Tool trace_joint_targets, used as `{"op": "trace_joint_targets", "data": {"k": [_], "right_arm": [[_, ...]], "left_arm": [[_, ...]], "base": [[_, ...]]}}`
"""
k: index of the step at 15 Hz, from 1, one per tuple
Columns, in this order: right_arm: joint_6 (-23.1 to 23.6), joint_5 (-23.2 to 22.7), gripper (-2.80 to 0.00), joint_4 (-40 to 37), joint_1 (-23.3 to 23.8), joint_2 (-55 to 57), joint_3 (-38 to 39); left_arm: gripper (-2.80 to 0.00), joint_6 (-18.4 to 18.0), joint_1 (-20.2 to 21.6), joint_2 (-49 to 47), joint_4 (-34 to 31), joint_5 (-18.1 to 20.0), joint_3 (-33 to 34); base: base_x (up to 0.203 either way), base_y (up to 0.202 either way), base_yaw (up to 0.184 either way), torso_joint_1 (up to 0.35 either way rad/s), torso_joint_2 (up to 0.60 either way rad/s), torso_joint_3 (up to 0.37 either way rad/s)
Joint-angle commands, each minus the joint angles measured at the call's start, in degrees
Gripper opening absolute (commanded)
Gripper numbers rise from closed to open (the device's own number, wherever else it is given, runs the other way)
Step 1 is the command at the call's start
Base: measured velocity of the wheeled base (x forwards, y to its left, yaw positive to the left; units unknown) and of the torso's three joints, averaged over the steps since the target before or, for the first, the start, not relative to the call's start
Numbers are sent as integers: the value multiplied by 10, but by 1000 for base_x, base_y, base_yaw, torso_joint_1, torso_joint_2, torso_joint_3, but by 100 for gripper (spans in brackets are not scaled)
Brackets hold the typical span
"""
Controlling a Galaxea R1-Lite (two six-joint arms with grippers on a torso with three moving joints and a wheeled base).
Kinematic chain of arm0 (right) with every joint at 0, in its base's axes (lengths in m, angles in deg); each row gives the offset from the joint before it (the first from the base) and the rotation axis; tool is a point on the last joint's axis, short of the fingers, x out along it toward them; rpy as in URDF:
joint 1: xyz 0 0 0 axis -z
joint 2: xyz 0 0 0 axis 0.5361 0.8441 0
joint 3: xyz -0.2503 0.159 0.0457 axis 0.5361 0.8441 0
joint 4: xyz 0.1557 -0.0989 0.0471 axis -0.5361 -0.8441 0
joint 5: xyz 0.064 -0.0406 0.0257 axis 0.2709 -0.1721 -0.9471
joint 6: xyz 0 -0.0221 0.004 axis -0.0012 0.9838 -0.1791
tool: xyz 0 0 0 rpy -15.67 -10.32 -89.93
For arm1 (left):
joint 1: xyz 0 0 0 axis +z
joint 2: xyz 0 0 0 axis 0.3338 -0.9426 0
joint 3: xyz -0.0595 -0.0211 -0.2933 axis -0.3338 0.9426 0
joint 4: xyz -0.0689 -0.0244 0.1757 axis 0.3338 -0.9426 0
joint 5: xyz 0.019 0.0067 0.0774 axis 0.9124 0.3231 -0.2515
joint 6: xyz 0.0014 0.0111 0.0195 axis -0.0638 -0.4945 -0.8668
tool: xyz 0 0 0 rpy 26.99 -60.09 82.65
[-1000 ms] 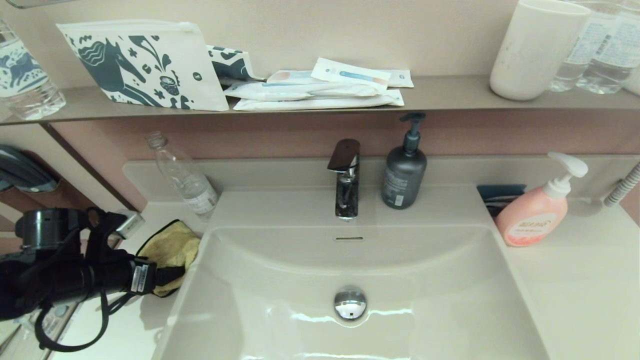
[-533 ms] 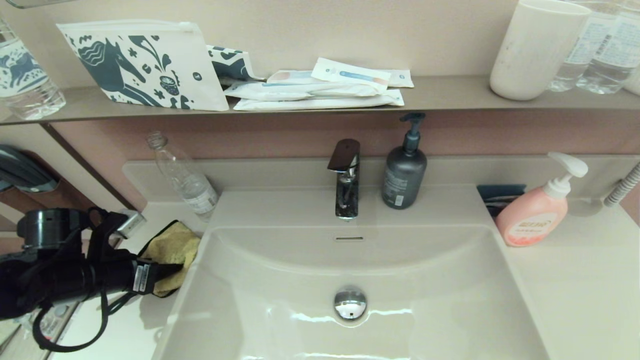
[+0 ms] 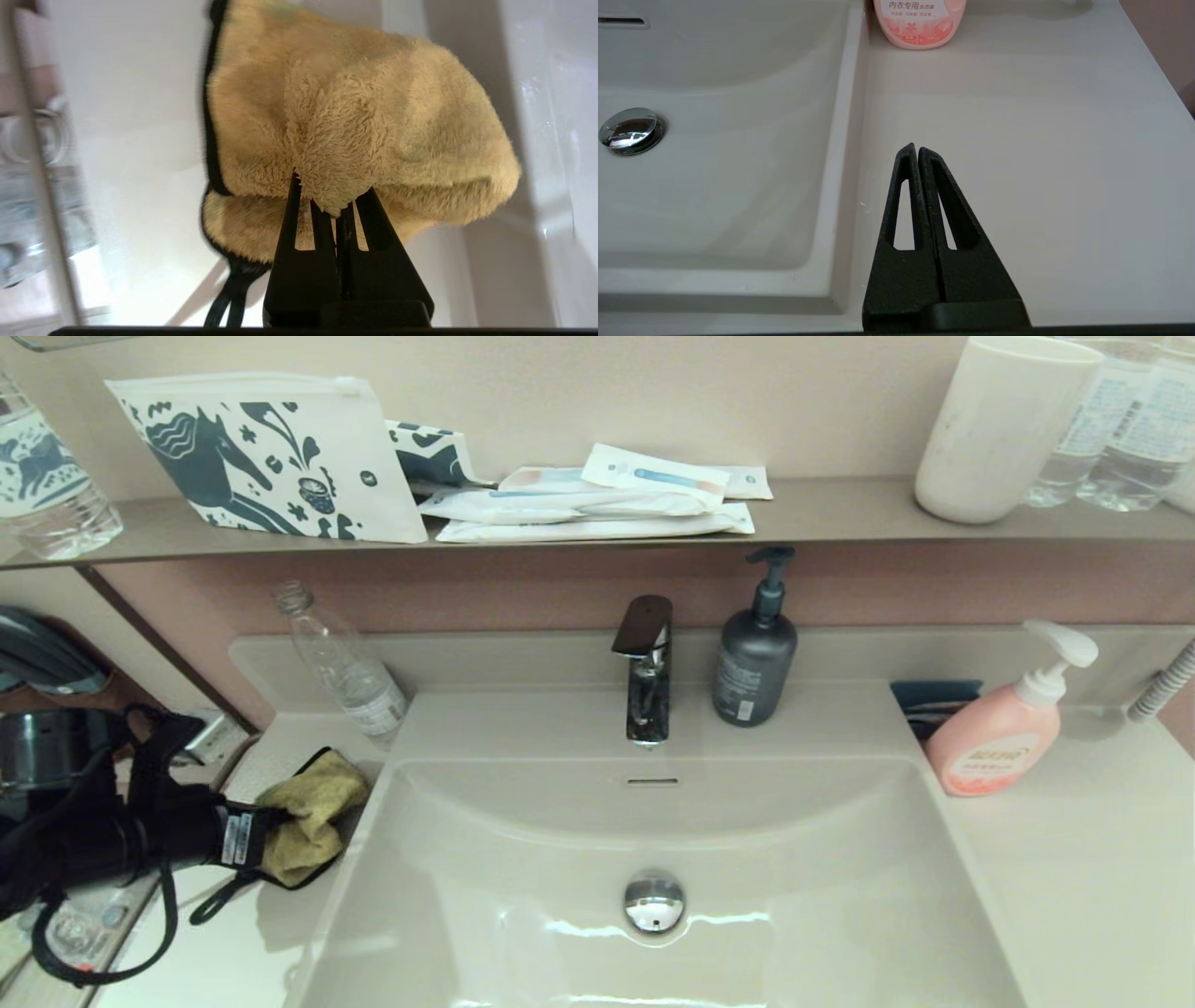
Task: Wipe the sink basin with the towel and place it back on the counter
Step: Pick up the cloth
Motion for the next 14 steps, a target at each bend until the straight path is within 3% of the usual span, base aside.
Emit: {"op": "trace_joint_targets", "data": {"k": [1, 9, 14], "right_arm": [[0, 0, -280, 0, 0, 1, 0], [0, 0, -280, 0, 0, 1, 0], [0, 0, -280, 0, 0, 1, 0]], "left_arm": [[-280, -2, 14, 32, 0, 1, 3], [-280, -3, 49, 160, -132, 1, -5], [-280, 5, 37, 243, -285, -6, -60]], "base": [[0, 0, 0, 0, 0, 0], [0, 0, 0, 0, 0, 0], [0, 0, 0, 0, 0, 0]]}}
